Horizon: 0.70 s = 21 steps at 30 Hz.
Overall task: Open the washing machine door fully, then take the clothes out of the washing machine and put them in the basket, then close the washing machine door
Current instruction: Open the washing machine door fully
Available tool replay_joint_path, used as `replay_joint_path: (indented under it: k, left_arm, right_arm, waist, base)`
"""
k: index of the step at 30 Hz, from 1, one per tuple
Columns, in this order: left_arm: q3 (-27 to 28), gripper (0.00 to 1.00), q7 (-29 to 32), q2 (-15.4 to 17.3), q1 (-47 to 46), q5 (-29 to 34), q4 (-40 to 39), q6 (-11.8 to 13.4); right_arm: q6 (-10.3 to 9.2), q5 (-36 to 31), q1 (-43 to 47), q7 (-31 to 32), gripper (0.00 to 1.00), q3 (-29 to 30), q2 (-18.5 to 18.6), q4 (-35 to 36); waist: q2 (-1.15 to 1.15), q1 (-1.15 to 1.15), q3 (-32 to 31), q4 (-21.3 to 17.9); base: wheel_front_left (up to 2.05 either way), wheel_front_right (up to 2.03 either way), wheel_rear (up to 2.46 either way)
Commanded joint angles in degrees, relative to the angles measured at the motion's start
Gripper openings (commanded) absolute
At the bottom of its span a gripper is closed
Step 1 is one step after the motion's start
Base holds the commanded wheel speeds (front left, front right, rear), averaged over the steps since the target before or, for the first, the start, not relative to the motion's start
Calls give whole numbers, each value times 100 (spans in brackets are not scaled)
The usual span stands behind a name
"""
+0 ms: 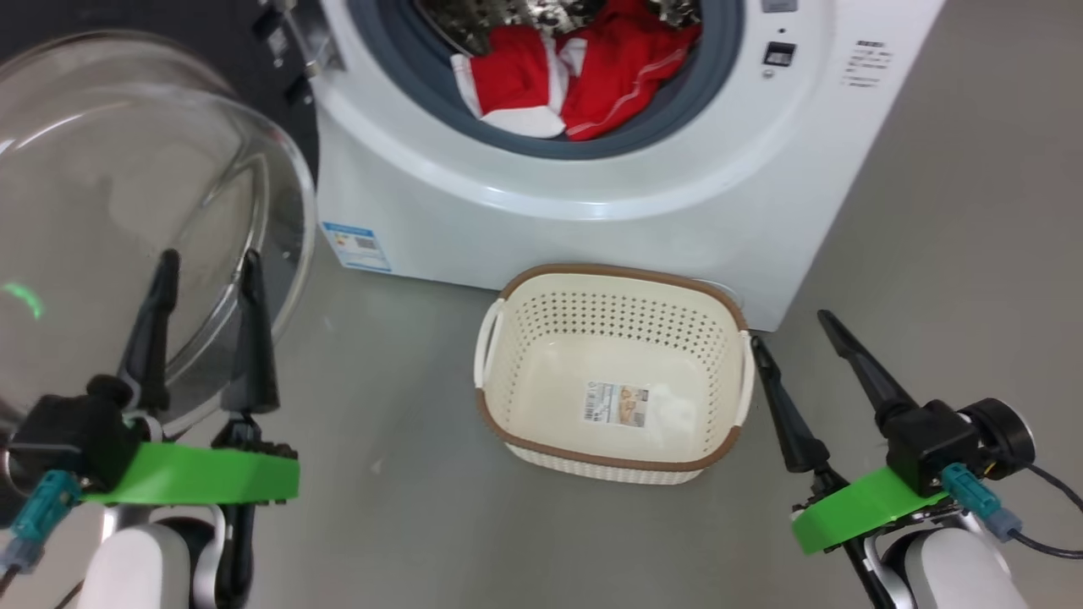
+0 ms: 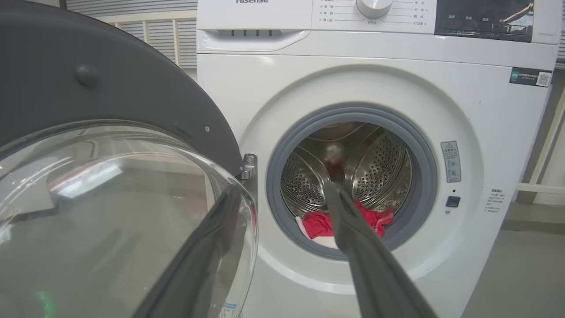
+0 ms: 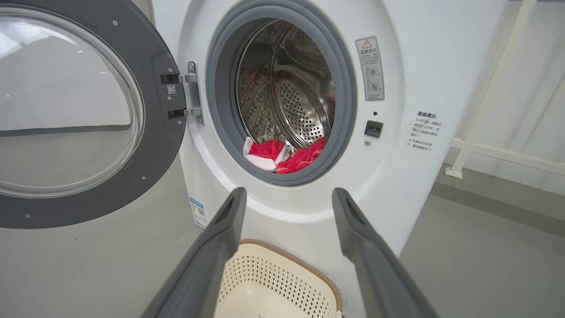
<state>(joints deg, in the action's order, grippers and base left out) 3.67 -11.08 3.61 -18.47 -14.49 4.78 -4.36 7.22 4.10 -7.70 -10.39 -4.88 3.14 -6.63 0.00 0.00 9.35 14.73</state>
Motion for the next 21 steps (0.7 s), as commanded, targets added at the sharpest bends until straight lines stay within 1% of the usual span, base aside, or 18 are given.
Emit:
replay_joint_path:
  k: [1, 5, 7, 8, 11, 14, 17, 21]
  left_arm:
    - [122, 100, 41, 165, 68, -17, -215, -58]
    - [74, 100, 68, 153, 267, -68, -318, -62]
    - [63, 100, 59, 144, 316, -85, -350, -61]
    - [13, 100, 58, 141, 421, -73, -406, -63]
    - [-30, 100, 85, 130, 587, -57, -455, -26]
    - [-123, 100, 128, 193, 771, 9, -482, -46]
    - [-199, 100, 187, 231, 955, 26, -474, -67]
    - [-179, 100, 173, 228, 1224, 36, -482, 17]
  right_arm:
    - [26, 119, -208, -109, 100, -28, -24, 91]
    - [26, 267, -209, -254, 100, 206, -25, 24]
    - [26, 306, -204, -284, 100, 263, -25, 8]
    - [26, 354, -188, -330, 100, 369, -25, -30]
    - [26, 402, -152, -382, 100, 525, -25, -65]
    - [26, 570, -104, -418, 100, 642, -25, -98]
    - [26, 488, -34, -438, 100, 696, -25, -136]
    - [26, 318, 103, -450, 100, 656, -25, -137]
  waist:
    - [0, 0, -150, -360]
    - [0, 0, -246, -659]
    - [0, 0, -270, -730]
    - [0, 0, -321, -861]
    - [0, 0, -403, -1038]
    - [0, 0, -477, -1204]
    - [0, 0, -572, -1351]
    - [0, 0, -723, -1530]
  base:
    - [0, 0, 0]
    - [0, 0, 0]
    - [0, 0, 0]
    - [0, 0, 0]
    - [0, 0, 0]
    - [0, 0, 0]
    - [0, 0, 0]
    - [0, 0, 0]
